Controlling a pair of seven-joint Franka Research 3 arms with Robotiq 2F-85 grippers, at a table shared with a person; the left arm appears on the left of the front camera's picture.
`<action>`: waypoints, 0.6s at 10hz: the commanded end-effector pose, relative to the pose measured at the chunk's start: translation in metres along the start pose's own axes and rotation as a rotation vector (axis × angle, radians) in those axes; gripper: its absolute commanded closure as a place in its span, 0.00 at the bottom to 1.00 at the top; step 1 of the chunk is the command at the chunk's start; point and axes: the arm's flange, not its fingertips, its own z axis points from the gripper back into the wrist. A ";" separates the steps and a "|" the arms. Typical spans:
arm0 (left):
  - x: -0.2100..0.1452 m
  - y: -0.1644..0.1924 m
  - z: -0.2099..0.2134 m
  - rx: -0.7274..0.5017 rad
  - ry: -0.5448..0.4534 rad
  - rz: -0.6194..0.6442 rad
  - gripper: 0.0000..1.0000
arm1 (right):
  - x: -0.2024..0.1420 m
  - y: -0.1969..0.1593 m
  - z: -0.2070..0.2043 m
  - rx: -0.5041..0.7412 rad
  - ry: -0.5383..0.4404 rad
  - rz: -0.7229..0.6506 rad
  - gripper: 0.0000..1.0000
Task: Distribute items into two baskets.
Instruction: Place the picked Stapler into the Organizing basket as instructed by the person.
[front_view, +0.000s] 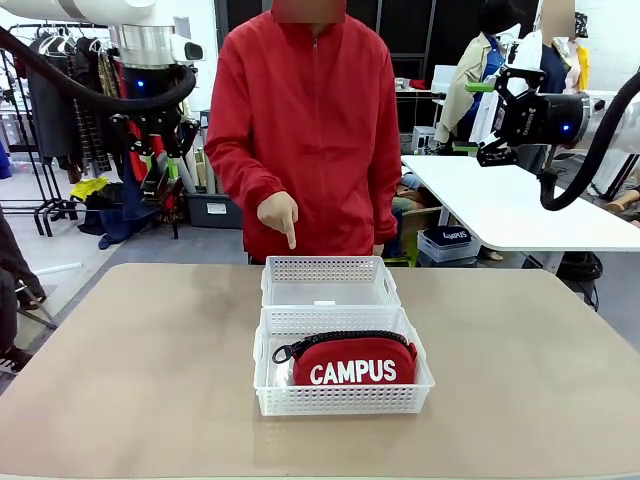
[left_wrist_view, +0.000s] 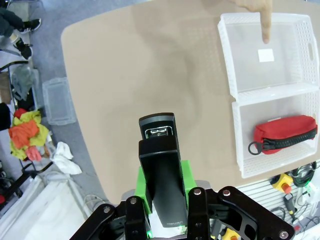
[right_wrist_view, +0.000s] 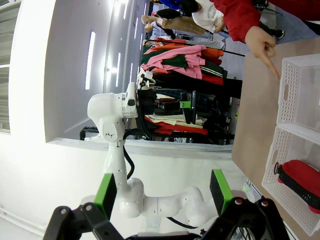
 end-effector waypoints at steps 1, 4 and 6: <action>-0.002 0.001 0.003 -0.008 0.002 0.004 1.00 | 0.000 0.003 -0.001 -0.002 -0.004 0.006 0.00; -0.002 0.001 0.003 -0.008 0.002 0.004 1.00 | 0.000 0.003 -0.001 -0.002 -0.004 0.006 0.00; 0.000 0.000 0.000 0.000 0.000 0.000 1.00 | 0.000 0.003 -0.001 -0.002 -0.004 0.006 0.00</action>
